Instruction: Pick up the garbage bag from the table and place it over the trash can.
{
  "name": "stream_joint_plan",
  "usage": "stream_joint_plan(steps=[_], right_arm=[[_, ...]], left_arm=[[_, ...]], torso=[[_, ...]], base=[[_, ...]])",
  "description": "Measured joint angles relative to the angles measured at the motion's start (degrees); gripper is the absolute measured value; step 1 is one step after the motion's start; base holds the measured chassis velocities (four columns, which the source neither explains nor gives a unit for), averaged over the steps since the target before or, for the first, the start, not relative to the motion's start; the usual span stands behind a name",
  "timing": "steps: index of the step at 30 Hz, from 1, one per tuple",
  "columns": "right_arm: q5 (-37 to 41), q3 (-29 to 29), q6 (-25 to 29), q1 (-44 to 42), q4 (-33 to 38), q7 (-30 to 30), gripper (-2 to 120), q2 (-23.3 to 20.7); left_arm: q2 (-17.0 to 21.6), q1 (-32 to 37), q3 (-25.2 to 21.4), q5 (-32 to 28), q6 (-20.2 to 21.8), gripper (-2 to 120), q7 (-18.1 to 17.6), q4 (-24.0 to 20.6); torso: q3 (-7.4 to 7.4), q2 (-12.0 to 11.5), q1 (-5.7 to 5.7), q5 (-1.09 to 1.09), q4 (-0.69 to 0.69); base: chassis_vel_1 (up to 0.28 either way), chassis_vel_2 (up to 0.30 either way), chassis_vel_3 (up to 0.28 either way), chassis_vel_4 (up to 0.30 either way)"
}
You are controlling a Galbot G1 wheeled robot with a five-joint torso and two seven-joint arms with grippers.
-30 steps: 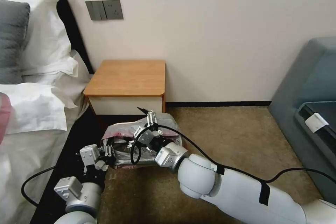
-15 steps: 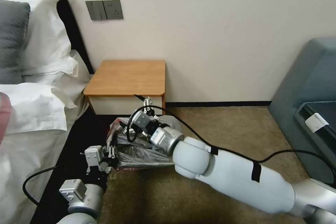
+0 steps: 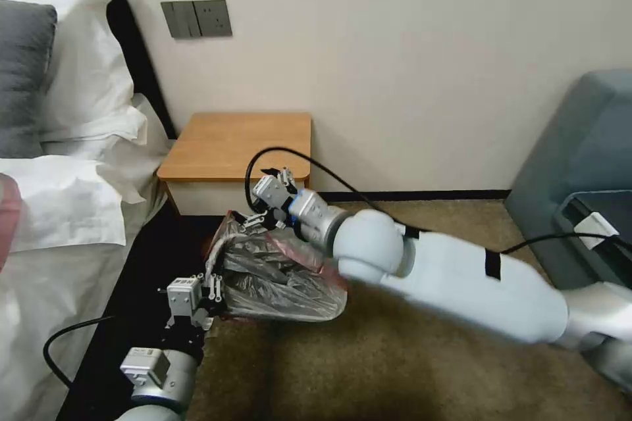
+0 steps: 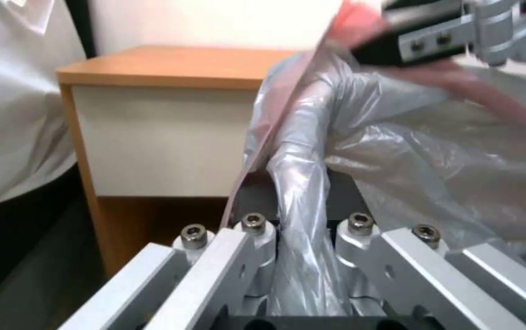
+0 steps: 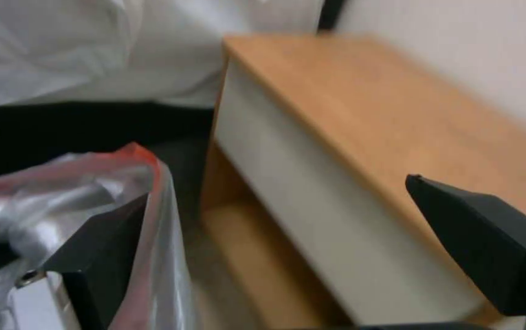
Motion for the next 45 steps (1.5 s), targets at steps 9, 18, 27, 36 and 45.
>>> stream_joint_plan(steps=[9, 18, 27, 36, 45], right_arm=[[14.9, 1.1, -3.8, 3.2, -2.8, 7.2, 100, -0.4], [30.9, -0.1, -3.8, 6.7, -4.7, 8.2, 100, -2.7], [37.0, -2.3, -3.7, 10.9, -4.1, 10.6, 100, -4.5], [52.2, 2.3, -3.6, 11.7, 0.1, 24.1, 100, -0.9], [55.9, 1.2, -3.5, 10.5, 0.1, 32.8, 100, 1.0]], left_arm=[[-0.3, 0.1, -0.2, -0.2, -3.6, 8, 3.1, 1.0], [-0.5, 0.6, -2.1, -1.3, -6.7, 8, 5.7, 2.3], [-0.7, 0.4, -2.9, -2.9, -7.1, 8, 6.3, 2.7], [-0.9, 0.2, -3.7, -2.9, -7.1, 8, 6.4, 3.5], [-1.3, 0.1, -3.2, -2.5, -6.9, 8, 6.3, 3.5]], torso=[[0.00, 0.0, 0.00, 0.00, 0.00], [0.00, 0.0, 0.00, 0.00, 0.00], [0.00, 0.0, 0.00, -0.01, -0.01], [0.00, 0.0, 0.00, -0.01, 0.00], [0.00, 0.0, 0.00, 0.00, 0.00]], base=[[0.000, 0.000, 0.000, 0.000], [0.000, 0.000, 0.000, 0.000], [0.000, 0.000, 0.000, 0.000], [0.000, 0.000, 0.000, 0.000], [0.000, 0.000, 0.000, 0.000]])
